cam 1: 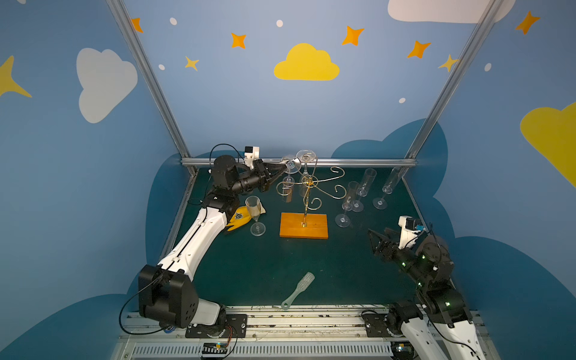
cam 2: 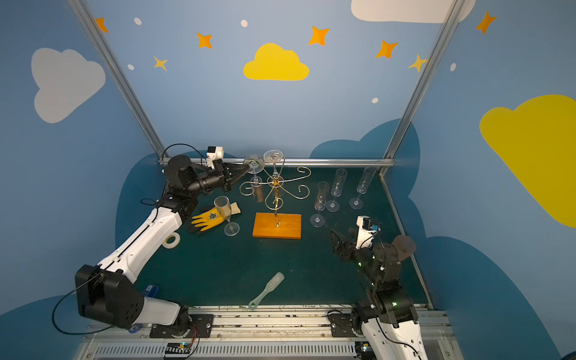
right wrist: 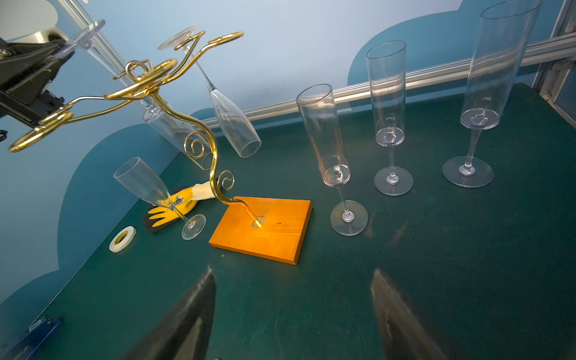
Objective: Take the wine glass off the wine glass rack
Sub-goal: Pick up the wine glass from the wine glass rack.
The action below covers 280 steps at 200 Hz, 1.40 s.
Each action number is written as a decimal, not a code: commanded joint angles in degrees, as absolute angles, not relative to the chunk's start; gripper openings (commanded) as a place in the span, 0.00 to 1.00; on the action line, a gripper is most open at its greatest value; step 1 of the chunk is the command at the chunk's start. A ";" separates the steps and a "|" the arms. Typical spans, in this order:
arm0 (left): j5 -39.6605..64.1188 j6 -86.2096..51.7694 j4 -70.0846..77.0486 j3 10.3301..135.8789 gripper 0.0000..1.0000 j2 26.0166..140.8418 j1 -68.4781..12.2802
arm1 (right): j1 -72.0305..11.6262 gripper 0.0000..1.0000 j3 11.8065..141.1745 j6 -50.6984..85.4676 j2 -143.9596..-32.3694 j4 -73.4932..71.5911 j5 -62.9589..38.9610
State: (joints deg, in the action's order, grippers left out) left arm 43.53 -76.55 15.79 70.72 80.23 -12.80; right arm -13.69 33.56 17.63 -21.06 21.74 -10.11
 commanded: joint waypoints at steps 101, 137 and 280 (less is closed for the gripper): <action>39.59 -70.42 10.75 67.81 0.03 68.73 -5.86 | -13.89 0.77 35.41 18.27 -21.28 21.69 -10.96; 39.13 -56.79 1.54 73.86 0.03 67.37 -5.45 | -13.97 0.77 36.88 17.98 -22.08 21.71 -11.33; 34.90 1.47 -16.62 78.20 0.03 54.37 -15.70 | -14.44 0.73 62.52 21.50 -43.71 23.69 -28.24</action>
